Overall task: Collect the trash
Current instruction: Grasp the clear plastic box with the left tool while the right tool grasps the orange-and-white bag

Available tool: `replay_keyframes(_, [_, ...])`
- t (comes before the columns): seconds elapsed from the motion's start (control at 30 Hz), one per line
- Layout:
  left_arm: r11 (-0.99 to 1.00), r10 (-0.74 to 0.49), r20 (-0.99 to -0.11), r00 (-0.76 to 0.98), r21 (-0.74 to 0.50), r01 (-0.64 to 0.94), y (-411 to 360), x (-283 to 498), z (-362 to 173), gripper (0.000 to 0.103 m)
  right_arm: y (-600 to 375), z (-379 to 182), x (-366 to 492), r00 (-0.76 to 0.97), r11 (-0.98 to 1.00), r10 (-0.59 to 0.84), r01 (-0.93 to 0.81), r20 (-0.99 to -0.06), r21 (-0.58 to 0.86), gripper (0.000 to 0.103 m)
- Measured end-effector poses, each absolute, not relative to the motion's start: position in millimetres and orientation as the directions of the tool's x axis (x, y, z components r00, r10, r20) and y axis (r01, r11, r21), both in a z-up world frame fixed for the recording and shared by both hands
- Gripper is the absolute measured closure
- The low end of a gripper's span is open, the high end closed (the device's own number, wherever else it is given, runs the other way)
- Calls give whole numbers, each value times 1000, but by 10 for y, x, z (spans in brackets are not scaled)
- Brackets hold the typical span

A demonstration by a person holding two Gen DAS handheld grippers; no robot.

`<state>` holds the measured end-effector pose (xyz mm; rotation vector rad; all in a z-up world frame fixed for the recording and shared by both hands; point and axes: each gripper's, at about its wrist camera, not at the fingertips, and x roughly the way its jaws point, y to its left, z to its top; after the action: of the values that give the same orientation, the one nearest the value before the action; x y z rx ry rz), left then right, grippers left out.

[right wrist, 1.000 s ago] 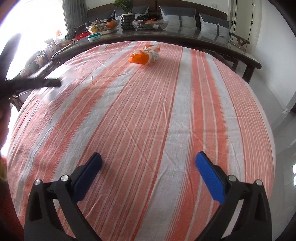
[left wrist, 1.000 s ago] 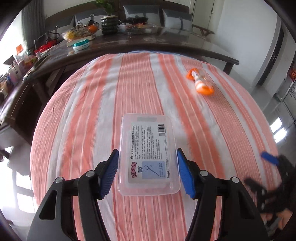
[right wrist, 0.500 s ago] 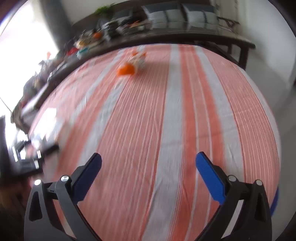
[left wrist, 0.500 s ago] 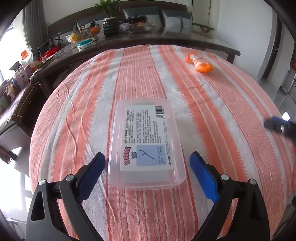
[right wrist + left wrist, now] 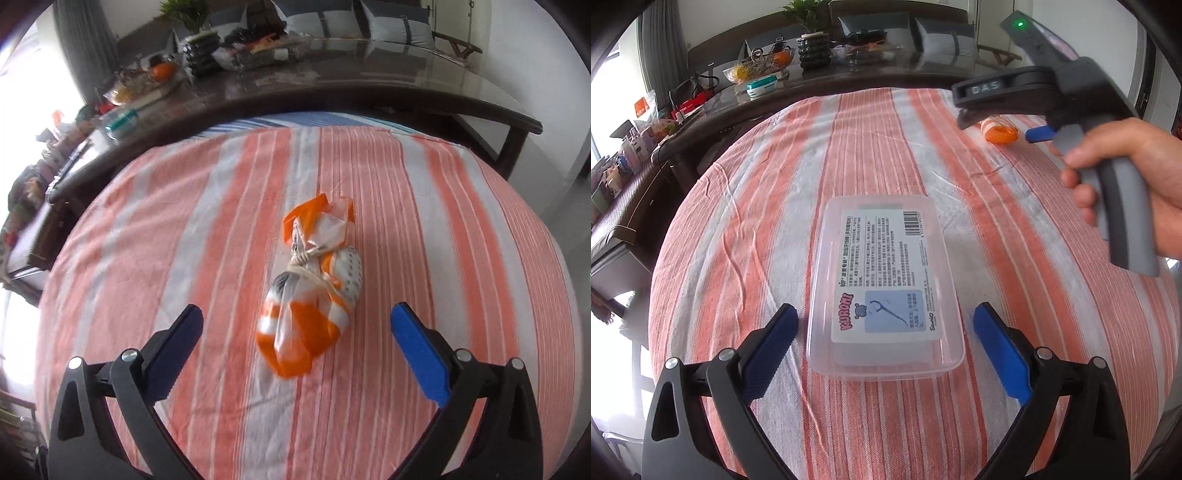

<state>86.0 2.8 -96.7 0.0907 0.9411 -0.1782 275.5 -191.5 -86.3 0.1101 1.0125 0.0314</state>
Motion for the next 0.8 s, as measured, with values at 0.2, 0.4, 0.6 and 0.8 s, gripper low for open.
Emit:
replay_keyframes(0.2, [982,-115,-810,575,-4,190,30,857,-965,8,-2049,-903,2745,542,996,35,52,-840,75,52])
replay_keyframes(0.4, [982,-114,-810,575,-4,190,30,856,-965,8,-2152,-794,2231,549,988,151,-76,-822,131,52])
replay_keyframes(0.6, [982,-112,-811,575,-3,189,21,852,-966,8,-2218,-761,1104,489,963,225,-245,-843,114,52])
replay_keyframes(0.8, [973,-168,-814,556,-47,225,53,861,-962,5,-2258,-894,516,475,958,189,-280,-859,55,49])
